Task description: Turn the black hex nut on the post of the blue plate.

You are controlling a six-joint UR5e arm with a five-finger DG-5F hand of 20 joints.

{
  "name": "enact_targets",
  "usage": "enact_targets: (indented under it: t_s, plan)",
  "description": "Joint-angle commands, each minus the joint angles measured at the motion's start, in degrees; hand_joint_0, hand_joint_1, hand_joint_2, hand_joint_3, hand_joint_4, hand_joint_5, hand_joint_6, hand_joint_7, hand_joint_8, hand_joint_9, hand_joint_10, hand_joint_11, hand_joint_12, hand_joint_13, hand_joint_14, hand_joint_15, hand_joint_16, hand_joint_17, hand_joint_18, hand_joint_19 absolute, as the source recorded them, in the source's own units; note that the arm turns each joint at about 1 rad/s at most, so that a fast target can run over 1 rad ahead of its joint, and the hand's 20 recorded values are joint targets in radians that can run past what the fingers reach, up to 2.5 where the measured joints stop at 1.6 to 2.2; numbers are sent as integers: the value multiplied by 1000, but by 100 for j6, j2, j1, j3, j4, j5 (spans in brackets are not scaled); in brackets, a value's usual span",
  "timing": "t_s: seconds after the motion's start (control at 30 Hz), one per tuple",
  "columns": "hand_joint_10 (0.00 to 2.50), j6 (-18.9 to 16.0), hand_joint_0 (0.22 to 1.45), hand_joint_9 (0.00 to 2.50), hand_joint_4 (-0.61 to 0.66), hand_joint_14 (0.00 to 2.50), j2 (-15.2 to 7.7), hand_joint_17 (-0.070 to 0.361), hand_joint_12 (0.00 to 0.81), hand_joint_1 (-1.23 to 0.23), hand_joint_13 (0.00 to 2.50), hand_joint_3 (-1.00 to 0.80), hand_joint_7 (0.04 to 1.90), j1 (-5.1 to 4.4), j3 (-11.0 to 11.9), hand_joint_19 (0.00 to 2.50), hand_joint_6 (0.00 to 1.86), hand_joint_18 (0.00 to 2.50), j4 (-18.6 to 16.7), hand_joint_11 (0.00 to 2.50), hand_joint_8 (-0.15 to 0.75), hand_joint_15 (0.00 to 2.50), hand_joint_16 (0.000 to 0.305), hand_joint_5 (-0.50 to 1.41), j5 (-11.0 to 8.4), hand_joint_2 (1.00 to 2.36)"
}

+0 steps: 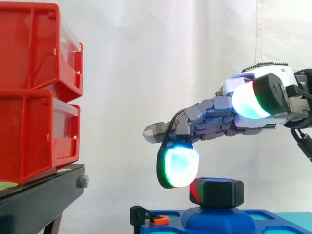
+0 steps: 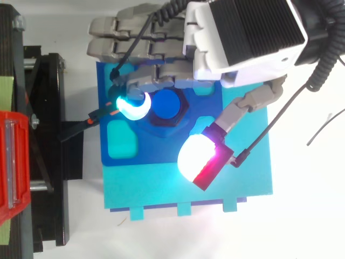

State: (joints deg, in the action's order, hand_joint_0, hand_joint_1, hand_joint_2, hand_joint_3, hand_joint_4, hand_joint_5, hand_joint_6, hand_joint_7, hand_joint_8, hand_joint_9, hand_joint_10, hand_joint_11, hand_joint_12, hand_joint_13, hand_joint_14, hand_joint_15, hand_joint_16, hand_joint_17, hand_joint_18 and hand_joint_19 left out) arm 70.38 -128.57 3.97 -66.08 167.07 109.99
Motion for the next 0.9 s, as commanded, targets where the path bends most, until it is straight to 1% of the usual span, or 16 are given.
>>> enact_targets:
  t_s: [0.0, 0.13, 0.17, 0.23, 0.53, 0.57, 0.63, 0.7, 0.73, 0.77, 0.8, 0.83, 0.87]
  plan:
    - [0, 11, 449, 95, 352, 0, -1, 126, 388, -118, 0, -500, 1016, 24, 8, 293, 504, 0, 1, 0, 298, 26, 56, -194, 13, 1000]
    - [0, 11, 449, 96, 351, 0, -1, 126, 387, -119, 0, -500, 1021, 42, -1, 292, 503, 0, 1, 0, 298, 26, 56, -194, 13, 1000]
    - [0, 11, 449, 96, 351, 0, -1, 126, 388, -119, 0, -500, 1020, 68, -1, 292, 503, 0, 1, 0, 298, 22, 56, -194, 13, 1000]
    - [0, 19, 449, 96, 351, 0, -1, 126, 388, -118, 0, -500, 1017, 86, -1, 293, 504, 0, 1, 0, 298, 22, 56, -194, 13, 1000]
    - [0, 90, 450, 97, 355, 0, -1, 126, 386, -119, 0, -500, 1021, 174, -1, 292, 503, 0, 10, 0, 298, 26, 56, -194, 119, 1000]
    - [0, 90, 449, 136, 356, 0, -1, 127, 389, -147, 0, -500, 1004, 183, -1, 253, 504, 0, 1, 0, 304, 0, 57, -188, 119, 1000]
    - [0, 90, 450, 98, 352, 0, -1, 126, 387, -119, 0, -500, 1020, 235, -1, 292, 504, 0, 1, 0, 298, 23, 56, -194, 128, 1000]
    - [0, 99, 450, 136, 356, 0, -1, 127, 388, -147, 0, -500, 1006, 253, -1, 253, 504, 0, 10, 0, 304, 0, 56, -189, 154, 1000]
    - [0, 99, 450, 98, 351, 0, -1, 126, 387, -120, 0, -500, 1021, 253, -1, 291, 503, 0, 10, 0, 298, 28, 56, -194, 171, 1000]
    - [0, 143, 450, 98, 351, 0, -1, 126, 387, -120, 0, -500, 1020, 279, -1, 296, 504, 0, 10, 0, 298, 24, 56, -194, 207, 1000]
    - [0, 143, 450, 136, 356, 1, -1, 127, 389, -147, 0, -500, 1005, 279, -1, 253, 504, 0, 10, 0, 304, 0, 57, -188, 207, 1000]
    - [0, 151, 450, 98, 350, 0, 8, 125, 387, -120, 0, -500, 1020, 297, -1, 290, 504, 0, 1, 0, 298, 24, 56, -194, 224, 1000]
    - [0, 151, 449, 136, 357, 0, -1, 127, 389, -148, 0, -500, 1006, 297, -1, 253, 504, 0, 1, 0, 304, 0, 57, -189, 224, 1000]
